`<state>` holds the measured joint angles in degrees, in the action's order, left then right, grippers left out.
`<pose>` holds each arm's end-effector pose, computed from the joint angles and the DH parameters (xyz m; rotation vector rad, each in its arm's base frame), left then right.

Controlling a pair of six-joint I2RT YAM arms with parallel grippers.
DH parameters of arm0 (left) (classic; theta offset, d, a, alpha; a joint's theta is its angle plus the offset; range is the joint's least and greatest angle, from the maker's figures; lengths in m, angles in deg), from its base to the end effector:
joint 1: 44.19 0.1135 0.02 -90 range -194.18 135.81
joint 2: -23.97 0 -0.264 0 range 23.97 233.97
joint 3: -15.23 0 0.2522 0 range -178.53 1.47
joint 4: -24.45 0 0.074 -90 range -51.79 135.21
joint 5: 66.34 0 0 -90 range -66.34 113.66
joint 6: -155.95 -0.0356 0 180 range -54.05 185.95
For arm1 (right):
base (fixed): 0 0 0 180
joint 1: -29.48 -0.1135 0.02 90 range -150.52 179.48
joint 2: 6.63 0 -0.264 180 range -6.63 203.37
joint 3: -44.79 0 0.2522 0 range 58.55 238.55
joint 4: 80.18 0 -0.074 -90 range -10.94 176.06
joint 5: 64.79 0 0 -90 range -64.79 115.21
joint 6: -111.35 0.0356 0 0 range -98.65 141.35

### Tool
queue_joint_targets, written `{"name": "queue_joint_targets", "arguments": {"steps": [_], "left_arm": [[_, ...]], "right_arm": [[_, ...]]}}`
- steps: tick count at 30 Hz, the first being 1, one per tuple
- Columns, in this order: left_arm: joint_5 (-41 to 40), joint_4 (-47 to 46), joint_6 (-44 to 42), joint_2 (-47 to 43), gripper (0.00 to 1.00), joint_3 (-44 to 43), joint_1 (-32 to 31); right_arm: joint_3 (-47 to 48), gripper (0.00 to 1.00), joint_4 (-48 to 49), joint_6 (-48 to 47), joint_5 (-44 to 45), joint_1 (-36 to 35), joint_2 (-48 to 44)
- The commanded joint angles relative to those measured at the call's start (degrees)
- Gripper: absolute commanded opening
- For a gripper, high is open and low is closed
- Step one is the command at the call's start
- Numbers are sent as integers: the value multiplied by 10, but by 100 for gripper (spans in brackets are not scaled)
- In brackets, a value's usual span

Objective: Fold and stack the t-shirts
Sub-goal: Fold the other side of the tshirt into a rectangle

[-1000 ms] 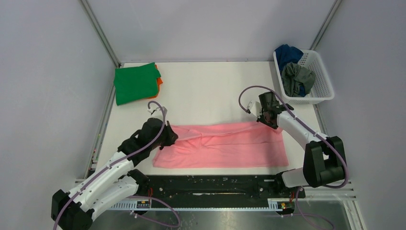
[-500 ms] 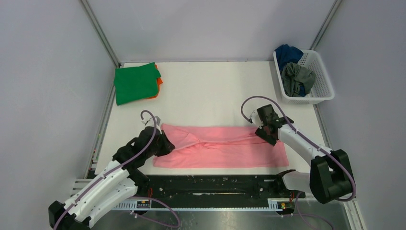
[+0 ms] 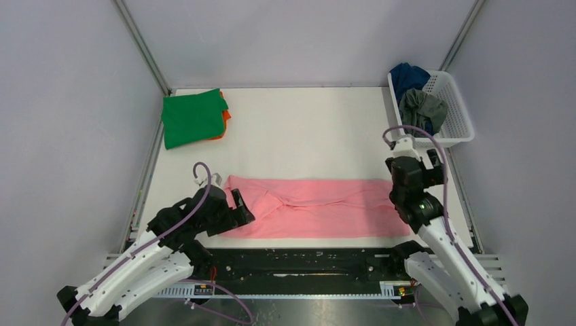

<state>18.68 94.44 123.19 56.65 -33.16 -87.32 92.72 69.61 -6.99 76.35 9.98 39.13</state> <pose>0.0784 -0.0692 0.2355 -0.3581 2.5946 -0.5753 0.1722 0.0316 0.2669 -0.2751 1.9846 -1.0078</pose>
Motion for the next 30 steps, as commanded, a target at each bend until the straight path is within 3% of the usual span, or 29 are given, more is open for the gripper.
{"name": "queue_joint_targets", "arguments": {"steps": [1,5,7,12,15,19,24,30], "left_arm": [[-36,-42,-17,18,99,-55,-3],[-17,-167,-62,88,99,-51,-2],[-4,-227,-85,128,99,-53,1],[80,-343,-138,268,99,-72,58],[148,-403,-149,352,99,-83,102],[143,-414,-162,443,99,-108,116],[193,-442,-174,498,99,-96,114],[204,-432,-167,452,99,-37,67]], "right_arm": [[-35,100,165,105,-22,-3,-132],[-79,100,216,364,-68,-3,-244],[-70,99,177,386,-171,-3,-253],[15,100,-4,474,-336,-3,-149],[28,100,-45,517,-420,-3,-83],[-1,100,-56,543,-403,-3,-47],[-30,100,-61,546,-332,-3,-67],[-47,99,-61,527,-283,-3,-107]]}}
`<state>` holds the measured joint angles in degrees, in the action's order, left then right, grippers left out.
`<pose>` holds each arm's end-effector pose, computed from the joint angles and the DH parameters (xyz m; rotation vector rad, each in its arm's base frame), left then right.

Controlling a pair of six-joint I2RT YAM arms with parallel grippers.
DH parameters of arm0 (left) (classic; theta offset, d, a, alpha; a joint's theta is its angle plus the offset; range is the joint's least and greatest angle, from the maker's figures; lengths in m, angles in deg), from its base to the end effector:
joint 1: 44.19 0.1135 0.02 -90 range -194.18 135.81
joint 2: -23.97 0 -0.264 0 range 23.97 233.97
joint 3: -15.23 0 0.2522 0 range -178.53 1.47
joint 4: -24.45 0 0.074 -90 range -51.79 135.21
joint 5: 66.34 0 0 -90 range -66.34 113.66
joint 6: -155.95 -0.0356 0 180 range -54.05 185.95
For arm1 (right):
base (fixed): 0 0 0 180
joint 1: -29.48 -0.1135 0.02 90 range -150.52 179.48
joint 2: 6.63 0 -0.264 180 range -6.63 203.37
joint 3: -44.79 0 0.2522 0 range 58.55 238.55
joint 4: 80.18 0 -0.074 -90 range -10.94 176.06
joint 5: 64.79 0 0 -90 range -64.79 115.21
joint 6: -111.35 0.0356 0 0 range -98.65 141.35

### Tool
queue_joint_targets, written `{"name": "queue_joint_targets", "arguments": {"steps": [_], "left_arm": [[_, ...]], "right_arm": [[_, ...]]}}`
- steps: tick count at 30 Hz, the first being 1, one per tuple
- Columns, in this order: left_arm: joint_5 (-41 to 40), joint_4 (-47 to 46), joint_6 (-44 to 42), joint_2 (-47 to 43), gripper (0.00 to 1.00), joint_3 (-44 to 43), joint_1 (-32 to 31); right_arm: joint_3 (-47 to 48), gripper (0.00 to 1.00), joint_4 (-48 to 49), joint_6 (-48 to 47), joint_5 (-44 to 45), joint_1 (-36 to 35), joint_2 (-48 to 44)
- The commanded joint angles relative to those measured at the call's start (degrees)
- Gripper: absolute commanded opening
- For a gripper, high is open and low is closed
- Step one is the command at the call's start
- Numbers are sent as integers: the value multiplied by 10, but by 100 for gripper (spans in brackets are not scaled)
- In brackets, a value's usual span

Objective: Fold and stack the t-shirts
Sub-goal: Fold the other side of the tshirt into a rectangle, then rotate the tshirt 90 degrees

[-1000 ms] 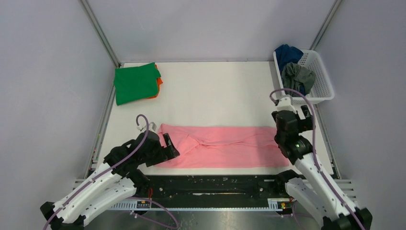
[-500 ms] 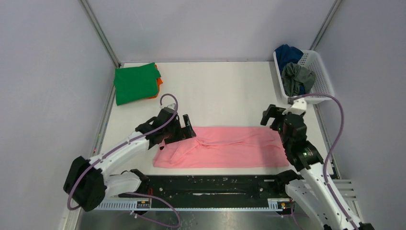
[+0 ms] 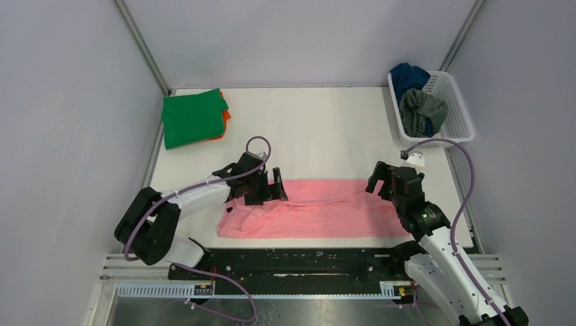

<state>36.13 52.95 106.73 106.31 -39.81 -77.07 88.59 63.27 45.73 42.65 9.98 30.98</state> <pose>0.2226 -0.1531 0.1695 -0.0954 2.6969 -0.7332 0.1494 0.0416 0.2472 0.2699 2.0597 0.1488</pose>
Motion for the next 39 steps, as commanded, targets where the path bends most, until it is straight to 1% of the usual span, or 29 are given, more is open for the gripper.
{"name": "queue_joint_targets", "arguments": {"steps": [1,5,8,11,13,14,16,18,20,22,24,26,28,31,33,34,36,37,38,39], "left_arm": [[32,-15,4,-62,99,37,-51],[21,-2,30,-125,99,60,-131],[38,3,47,-145,99,84,-186],[12,69,48,-157,99,77,-241],[17,90,44,-170,99,72,-280],[19,93,48,-180,99,71,-294],[15,98,52,-208,99,66,-302],[-32,105,54,-245,99,56,-299],[-78,108,62,-272,99,47,-276],[-92,68,89,-284,99,60,-206],[-61,-9,122,-273,99,90,-121],[-11,-76,154,-232,99,115,-60],[-4,-103,166,-188,99,121,-35],[-30,-112,160,-123,99,111,-17],[-46,-139,154,-76,99,106,4],[-47,-151,153,-46,99,98,18],[-7,-180,154,20,99,69,50],[5,-202,156,67,99,50,64],[7,-196,159,91,99,21,74],[21,-177,156,145,99,-24,83]], "right_arm": [[-8,99,3,-1,58,-3,-29],[-14,100,3,-5,63,-3,-30],[-16,100,2,-10,68,-3,-24],[-14,99,1,-8,69,-3,-18],[-11,99,2,-4,65,-3,-15],[-9,99,3,0,64,-3,-14],[-8,99,8,7,52,-3,-12],[-6,100,12,19,26,-3,-8],[-4,99,16,24,-22,-3,4],[-4,100,26,40,-71,-3,28],[-7,99,45,54,-114,-3,61],[-4,99,59,71,-155,-3,97],[1,100,72,61,-187,-3,132],[0,100,89,60,-151,-3,184],[-2,100,110,65,-145,-3,219],[-1,100,114,68,-150,-3,236],[3,100,117,77,-166,-3,265],[3,99,121,83,-172,-4,278],[2,98,126,89,-185,-3,290],[0,98,132,96,-200,-4,300]]}}
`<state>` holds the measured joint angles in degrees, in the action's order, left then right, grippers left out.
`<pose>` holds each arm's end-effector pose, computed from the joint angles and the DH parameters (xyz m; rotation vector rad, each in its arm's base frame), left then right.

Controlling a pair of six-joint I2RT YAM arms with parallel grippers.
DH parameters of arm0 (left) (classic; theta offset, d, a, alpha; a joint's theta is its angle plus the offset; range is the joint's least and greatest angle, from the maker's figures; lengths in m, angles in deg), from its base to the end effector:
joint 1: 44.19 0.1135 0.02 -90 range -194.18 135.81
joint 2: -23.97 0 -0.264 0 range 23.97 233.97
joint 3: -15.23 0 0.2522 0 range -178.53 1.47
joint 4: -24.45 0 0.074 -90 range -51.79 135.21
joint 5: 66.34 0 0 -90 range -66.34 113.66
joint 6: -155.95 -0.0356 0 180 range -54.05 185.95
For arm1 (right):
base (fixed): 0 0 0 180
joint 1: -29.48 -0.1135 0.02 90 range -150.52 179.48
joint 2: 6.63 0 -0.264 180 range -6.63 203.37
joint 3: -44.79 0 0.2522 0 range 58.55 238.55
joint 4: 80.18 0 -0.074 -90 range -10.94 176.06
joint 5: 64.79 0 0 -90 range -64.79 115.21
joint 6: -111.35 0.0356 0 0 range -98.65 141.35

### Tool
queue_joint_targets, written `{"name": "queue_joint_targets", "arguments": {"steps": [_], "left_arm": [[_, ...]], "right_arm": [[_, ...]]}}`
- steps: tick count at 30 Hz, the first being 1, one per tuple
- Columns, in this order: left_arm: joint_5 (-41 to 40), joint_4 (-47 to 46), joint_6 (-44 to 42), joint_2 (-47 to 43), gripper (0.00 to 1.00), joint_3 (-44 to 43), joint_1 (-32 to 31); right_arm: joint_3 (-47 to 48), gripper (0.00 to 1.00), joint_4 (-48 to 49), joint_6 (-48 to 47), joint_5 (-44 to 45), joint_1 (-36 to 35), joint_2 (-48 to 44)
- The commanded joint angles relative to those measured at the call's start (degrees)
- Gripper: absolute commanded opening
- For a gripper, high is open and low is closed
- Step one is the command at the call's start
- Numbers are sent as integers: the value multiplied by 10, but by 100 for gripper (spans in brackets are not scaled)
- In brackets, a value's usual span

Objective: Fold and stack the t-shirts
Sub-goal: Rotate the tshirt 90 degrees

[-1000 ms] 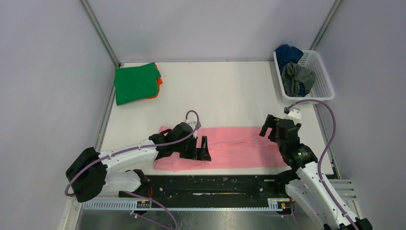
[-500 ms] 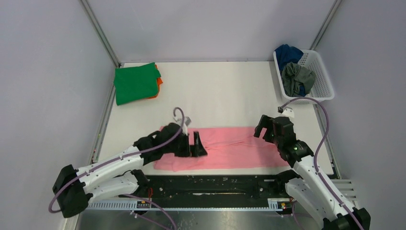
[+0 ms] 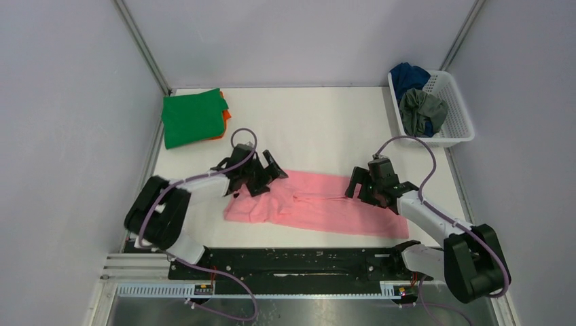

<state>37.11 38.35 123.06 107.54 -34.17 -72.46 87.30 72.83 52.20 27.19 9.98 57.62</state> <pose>0.2354 -0.1360 0.1534 -0.5359 2.5577 -0.9045 0.2001 0.0696 0.1755 0.2584 2.4388 0.3545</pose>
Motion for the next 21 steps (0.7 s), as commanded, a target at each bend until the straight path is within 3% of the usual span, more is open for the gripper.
{"name": "queue_joint_targets", "arguments": {"steps": [1,4,8,13,15,19,21], "left_arm": [[29,-12,-19,175,99,-130,44],[37,82,-38,300,99,-310,46],[106,165,-35,456,99,-549,46],[197,243,-9,627,99,-846,51],[216,224,20,676,99,-908,55],[246,90,119,725,99,-941,61],[239,67,145,759,99,-993,61]], "right_arm": [[10,98,40,38,-58,-4,41],[-12,98,62,63,-87,-4,52],[-37,98,62,100,-118,-24,47],[-45,98,81,180,-132,-131,55],[-29,98,117,209,-149,-188,74],[34,98,173,226,-141,-306,127],[67,98,166,218,-132,-330,152]]}}
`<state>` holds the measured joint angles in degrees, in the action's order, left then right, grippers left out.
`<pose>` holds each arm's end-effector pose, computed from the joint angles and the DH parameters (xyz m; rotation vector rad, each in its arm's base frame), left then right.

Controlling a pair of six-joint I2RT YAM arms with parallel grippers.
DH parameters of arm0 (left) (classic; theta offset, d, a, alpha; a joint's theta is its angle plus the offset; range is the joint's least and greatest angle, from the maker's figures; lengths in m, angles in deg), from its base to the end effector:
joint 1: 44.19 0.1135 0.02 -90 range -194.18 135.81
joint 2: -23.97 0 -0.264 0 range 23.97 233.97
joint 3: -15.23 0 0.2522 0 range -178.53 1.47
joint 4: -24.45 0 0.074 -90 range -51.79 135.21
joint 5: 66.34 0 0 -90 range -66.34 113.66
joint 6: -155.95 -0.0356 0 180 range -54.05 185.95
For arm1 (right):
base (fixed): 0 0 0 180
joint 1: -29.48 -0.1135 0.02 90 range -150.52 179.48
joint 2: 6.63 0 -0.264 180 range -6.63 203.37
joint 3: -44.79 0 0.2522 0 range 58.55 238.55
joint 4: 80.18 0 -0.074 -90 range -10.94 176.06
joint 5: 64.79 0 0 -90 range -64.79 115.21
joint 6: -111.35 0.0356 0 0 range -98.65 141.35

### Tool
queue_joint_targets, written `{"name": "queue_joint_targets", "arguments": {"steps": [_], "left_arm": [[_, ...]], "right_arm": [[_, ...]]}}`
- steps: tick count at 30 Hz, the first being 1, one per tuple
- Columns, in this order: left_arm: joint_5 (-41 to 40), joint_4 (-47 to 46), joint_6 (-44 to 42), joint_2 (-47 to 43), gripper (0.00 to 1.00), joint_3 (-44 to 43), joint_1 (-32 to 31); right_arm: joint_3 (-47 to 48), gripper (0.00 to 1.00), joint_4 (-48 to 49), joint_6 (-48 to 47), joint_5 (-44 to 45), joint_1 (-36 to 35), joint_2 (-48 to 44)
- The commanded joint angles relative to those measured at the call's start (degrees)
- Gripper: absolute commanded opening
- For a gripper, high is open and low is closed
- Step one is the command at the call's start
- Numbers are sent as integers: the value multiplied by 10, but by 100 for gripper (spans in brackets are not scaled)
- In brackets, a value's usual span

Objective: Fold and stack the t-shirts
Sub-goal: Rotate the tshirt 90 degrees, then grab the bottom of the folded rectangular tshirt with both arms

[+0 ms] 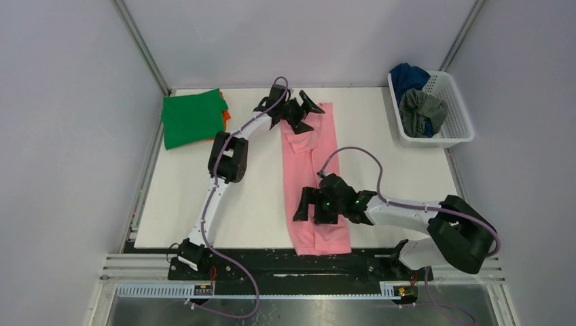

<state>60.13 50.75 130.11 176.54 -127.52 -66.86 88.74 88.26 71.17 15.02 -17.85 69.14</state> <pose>0.5323 -0.2453 0.1316 -0.4887 2.4593 -1.4556 0.1639 0.1871 0.1615 -0.0427 2.5591 0.9772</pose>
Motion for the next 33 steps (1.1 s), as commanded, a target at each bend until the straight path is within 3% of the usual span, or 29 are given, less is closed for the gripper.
{"name": "queue_joint_targets", "arguments": {"steps": [1,6,13,16,19,24,29,33], "left_arm": [[3,-60,81,86,99,-83,6],[-74,-123,121,123,99,-126,14],[-117,-179,106,125,99,-164,20],[-98,-190,85,92,99,-167,20],[-80,-182,36,-1,99,-132,20],[-8,-150,-62,-215,99,25,9],[-29,-242,-168,-519,99,448,-32],[-148,-162,-252,-710,99,671,-111]], "right_arm": [[64,98,1,24,-2,-59,42],[93,98,-79,-2,60,-74,10],[73,98,-122,-40,165,-74,-128],[39,98,-131,-11,230,-74,-199],[3,98,-131,-33,264,-74,-265],[-5,98,-219,-47,295,-73,-342],[-38,98,-309,-4,301,-73,-407],[-75,98,-341,31,289,-73,-453]]}}
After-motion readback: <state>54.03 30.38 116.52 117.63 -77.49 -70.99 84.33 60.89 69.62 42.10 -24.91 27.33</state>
